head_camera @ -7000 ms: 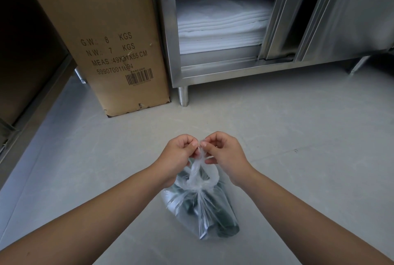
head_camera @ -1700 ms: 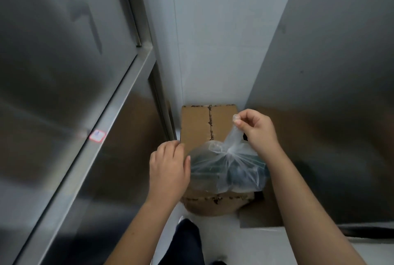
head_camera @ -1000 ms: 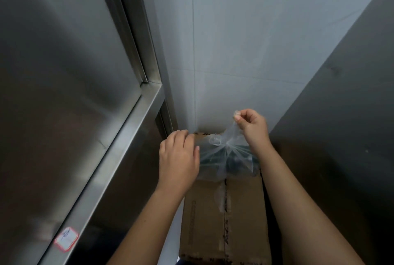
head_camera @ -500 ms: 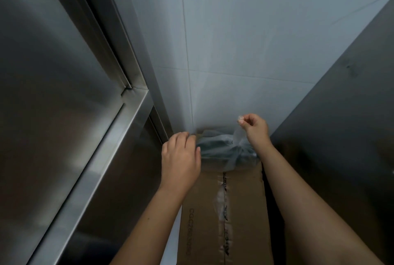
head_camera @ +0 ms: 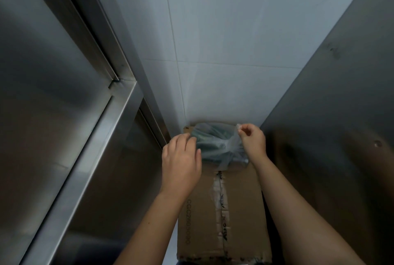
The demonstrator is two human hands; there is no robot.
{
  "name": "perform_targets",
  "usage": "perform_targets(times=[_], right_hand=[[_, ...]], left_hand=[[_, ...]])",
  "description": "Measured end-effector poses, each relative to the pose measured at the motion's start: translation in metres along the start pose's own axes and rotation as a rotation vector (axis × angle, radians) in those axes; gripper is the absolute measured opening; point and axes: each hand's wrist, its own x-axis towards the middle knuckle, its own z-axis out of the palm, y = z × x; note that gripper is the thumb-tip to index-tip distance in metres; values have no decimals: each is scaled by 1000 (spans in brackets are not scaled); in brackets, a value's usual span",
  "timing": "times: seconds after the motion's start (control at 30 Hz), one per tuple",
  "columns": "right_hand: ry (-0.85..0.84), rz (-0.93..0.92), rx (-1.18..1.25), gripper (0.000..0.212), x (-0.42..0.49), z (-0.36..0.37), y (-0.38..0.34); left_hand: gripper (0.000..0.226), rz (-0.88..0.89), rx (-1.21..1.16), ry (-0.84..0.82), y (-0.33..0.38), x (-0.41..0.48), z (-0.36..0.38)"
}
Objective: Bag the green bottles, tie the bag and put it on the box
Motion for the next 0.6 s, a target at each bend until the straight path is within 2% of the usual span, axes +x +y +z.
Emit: perform_targets(times=[0.37,0.47,0.6], right_hand=[[-9,1,-52,35,-53,-16,-13],[5,-71,-111,35,-68,-23,-16],[77,-220,-304,34,-93,-32,-21]], left_hand=[[26,8,-44,-15,7,-30,-13],[27,24,-54,-14,9,-38,-18],[26,63,-62,38,10,-50,-23]])
